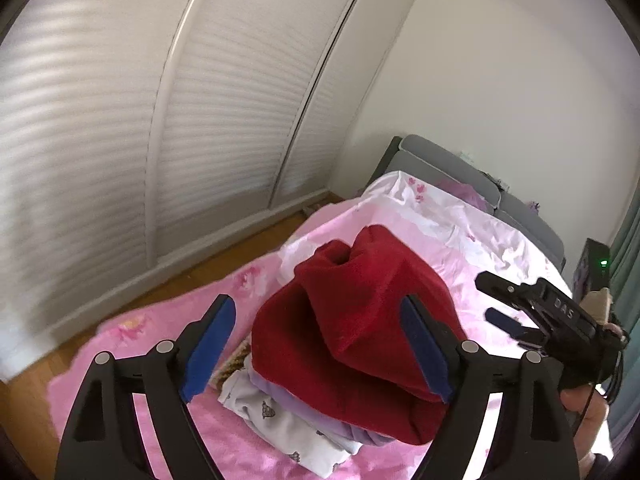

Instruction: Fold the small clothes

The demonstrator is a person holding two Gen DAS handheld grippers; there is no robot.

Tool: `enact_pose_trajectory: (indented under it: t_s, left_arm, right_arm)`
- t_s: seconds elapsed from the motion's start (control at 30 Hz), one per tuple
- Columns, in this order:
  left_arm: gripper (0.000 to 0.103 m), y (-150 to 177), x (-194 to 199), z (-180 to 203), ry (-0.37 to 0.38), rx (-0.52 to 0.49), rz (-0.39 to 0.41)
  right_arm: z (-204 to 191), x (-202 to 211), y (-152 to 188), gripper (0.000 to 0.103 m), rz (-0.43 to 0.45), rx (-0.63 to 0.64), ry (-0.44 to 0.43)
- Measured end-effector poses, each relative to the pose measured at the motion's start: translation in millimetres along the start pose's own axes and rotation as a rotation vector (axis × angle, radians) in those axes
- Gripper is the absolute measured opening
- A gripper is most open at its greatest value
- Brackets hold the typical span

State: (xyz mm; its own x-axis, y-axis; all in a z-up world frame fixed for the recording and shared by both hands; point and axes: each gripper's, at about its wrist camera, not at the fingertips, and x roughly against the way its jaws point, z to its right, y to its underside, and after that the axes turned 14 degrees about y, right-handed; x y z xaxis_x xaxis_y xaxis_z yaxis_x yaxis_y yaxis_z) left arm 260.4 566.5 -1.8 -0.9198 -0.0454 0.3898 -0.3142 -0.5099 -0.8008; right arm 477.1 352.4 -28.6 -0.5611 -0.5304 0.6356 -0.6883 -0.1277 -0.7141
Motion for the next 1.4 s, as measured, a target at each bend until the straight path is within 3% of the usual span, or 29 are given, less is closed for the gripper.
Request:
enact_pose_trajectory:
  t_s: [0.2, 0.5, 0.87, 1.0, 1.4]
  left_arm:
    - [0.087, 12.5, 29.8, 36.6, -0.044, -0.087, -0.006]
    - [0.097, 69.4, 101.9, 110.2, -0.083, -0.237, -0.032]
    - [0.103, 163.3, 191.3, 213.3, 0.009, -0.338, -0.052]
    - [0.103, 199.7, 213.8, 248.3, 0.044, -0.369, -0.066]
    - [0.103, 295.4, 254.7, 350.0, 0.143, -0.513, -0.088]
  right_arm:
    - [-16.6, 38.9, 13.4, 0.094, 0.064, 0.094, 0.055]
    - [-0.7, 164.0, 79.2, 0.094, 0.190, 0.169, 0.163]
    - [64.0, 339.4, 193.3, 0.098, 0.320, 0.190, 0.377]
    - [92.4, 396.3, 233.3, 0.100, 0.356, 0.189, 0.494]
    - [182.7, 499.5, 319.3, 0.102, 0.345, 0.036, 0.723]
